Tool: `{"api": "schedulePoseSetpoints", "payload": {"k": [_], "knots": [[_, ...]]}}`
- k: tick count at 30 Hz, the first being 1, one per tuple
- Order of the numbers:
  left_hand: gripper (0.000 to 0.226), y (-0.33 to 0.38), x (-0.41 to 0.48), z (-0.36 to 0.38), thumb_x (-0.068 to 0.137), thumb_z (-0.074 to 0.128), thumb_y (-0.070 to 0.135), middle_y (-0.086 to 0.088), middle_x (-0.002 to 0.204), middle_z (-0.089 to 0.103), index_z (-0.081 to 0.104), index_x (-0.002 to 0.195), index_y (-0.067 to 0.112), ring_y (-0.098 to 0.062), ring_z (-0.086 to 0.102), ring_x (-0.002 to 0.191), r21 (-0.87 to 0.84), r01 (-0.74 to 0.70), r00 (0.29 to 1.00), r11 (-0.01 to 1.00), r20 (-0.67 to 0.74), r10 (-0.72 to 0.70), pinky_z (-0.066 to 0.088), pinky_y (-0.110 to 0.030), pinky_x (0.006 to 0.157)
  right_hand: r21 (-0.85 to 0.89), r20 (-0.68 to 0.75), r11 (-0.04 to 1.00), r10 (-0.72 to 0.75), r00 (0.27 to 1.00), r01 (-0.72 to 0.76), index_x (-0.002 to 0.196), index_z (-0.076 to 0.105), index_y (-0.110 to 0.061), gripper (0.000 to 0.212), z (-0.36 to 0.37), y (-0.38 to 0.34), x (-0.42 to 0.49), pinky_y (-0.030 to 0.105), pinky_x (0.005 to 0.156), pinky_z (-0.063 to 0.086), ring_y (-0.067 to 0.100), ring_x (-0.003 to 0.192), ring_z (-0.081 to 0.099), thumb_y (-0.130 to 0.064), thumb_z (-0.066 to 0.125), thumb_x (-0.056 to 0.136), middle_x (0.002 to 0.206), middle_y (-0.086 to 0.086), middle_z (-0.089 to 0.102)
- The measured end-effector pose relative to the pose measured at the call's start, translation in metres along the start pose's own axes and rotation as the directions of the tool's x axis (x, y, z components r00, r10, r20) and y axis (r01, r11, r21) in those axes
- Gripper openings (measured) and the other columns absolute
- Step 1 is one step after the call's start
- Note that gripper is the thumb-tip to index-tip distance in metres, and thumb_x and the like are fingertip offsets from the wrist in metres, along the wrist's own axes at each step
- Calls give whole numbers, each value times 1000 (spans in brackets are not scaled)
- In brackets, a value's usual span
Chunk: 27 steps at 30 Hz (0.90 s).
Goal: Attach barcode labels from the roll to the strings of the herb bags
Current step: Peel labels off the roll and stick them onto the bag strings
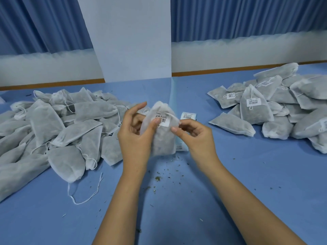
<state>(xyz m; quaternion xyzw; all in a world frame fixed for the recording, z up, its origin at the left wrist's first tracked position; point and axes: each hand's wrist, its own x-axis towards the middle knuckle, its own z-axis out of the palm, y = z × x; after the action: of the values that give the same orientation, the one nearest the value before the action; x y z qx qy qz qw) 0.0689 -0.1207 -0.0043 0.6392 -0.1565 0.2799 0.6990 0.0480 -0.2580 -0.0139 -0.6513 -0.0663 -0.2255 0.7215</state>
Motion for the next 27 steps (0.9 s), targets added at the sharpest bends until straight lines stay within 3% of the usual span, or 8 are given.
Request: {"api": "schedulePoseSetpoints", "payload": {"k": [2,7,12,15,19,22,25,27], "knots": [[40,4,3,-2,80,78,9,17,63,59,62,110,28,4,53,61,25,-13,999,1000,-41,14,43,-9,63,27,22,1000,12,1000,-13,73,72,-21,15,5,-4,4,20,73,51,9,74,63,-7,74,79,73,-8,69],[48,14,13,5,81,78,13,-4,77,73,56,122,24,-19,67,77,39,202,979,979,12,-203,54,-37,78,65,18,989,134,991,-135,80,69,-10,11,9,-13,12,17,66,48,4,70,64,-11,63,89,71,-8,69],[43,15,19,30,79,78,12,2,69,70,57,113,30,-7,63,65,83,226,973,971,34,-229,51,-19,67,-4,160,957,287,944,-290,98,69,-4,13,-19,-24,3,21,68,53,14,80,70,-11,66,88,90,5,74],[41,8,9,59,82,75,13,10,60,63,55,116,26,0,59,57,127,272,950,954,121,-287,47,-11,59,-40,93,947,321,943,-318,95,69,-2,11,-51,-31,-6,19,54,48,11,64,67,-9,64,89,78,1,73],[36,-2,-13,94,90,66,11,8,72,64,54,123,17,6,59,61,197,268,927,943,212,-308,44,-6,63,-198,52,871,468,882,-451,93,68,-1,14,-106,-33,-14,20,41,39,7,47,51,-13,61,91,63,-1,61],[34,-3,-24,105,91,63,12,10,87,66,55,124,16,-3,63,81,265,240,938,934,187,-294,47,-11,74,32,-178,907,420,890,-421,89,65,1,12,-147,-35,0,20,49,49,7,54,57,-8,59,93,78,8,62],[36,-10,-27,103,91,63,16,-3,118,62,54,126,11,-21,55,113,459,173,977,872,32,-210,37,-37,104,388,-400,887,408,821,-251,103,58,5,15,-179,-37,21,16,77,55,20,92,63,-7,56,94,104,17,59],[46,-16,-24,98,91,63,23,-8,134,53,49,133,10,-29,43,127,610,254,963,750,-86,-257,25,-45,107,416,-421,863,463,780,-287,93,58,7,9,-186,-27,25,13,69,55,26,92,61,-1,53,94,102,21,57]]}}
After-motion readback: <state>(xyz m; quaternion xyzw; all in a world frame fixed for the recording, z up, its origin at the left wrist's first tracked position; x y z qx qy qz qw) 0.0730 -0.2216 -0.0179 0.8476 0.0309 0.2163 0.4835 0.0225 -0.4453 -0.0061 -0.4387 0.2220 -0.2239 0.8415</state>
